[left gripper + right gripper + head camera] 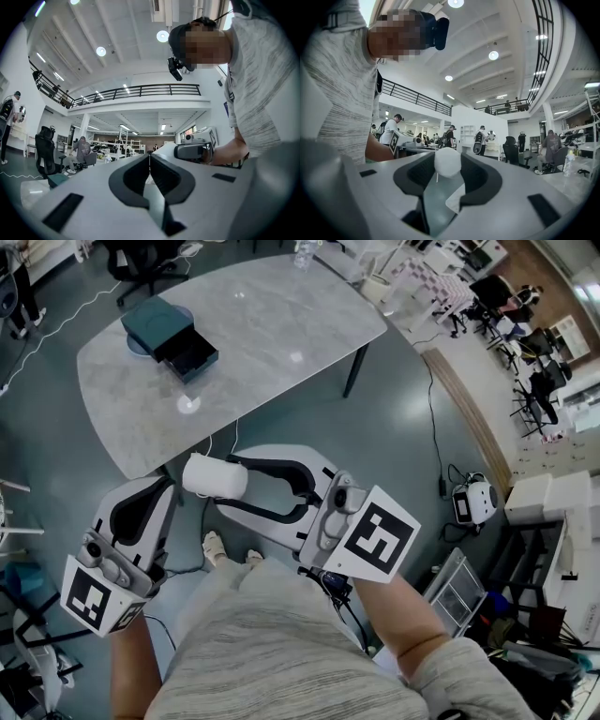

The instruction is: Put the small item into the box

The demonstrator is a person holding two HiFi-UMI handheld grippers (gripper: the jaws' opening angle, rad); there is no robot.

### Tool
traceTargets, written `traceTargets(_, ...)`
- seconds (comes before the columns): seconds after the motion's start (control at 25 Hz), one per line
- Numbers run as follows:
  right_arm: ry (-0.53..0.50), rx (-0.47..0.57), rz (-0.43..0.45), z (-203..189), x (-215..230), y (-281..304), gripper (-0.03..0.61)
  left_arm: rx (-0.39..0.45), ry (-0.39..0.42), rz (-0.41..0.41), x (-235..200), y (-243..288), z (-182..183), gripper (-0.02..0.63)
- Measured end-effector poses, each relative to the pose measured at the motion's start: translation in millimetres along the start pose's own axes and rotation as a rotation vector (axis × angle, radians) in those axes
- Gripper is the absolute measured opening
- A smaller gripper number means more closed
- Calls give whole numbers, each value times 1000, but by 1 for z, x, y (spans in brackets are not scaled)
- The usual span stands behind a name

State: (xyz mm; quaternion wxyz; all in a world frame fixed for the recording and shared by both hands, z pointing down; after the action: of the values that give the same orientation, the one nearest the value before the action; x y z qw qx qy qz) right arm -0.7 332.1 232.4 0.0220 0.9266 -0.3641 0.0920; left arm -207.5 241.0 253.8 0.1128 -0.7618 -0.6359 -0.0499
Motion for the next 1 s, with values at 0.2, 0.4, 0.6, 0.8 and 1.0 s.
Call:
traceTargets(0.2, 0, -2, -3, 1, 2, 3, 184, 3, -3, -7, -2, 1, -1, 21)
traceTargets(0.4, 9, -4, -3, 3, 10, 23, 184, 8, -11, -12, -22, -1, -6, 21)
traceTargets(0.6, 14, -9, -5, 4, 19, 51, 184, 16, -17, -14, -49, -6, -12, 21)
traceTargets(0.8, 20, -14, -6, 4, 25, 67, 184, 20, -23, -18, -64, -10, -19, 21)
traceTargets(1.0, 24, -16, -14, 6, 33, 91, 184, 33, -18, -31, -90, -15, -24, 21)
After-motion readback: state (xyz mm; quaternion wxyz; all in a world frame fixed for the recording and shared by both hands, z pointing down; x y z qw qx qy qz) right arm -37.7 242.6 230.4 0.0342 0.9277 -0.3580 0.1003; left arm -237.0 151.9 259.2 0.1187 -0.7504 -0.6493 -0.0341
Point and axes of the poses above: the fingertips, and each gripper's own axes: y forward along the fingers, x to its right, z out of its top, the point moved 10 cm from there along -y, backward along the fingers, and after that the axes turned 13 degrees about y, right-handed, at the moved point
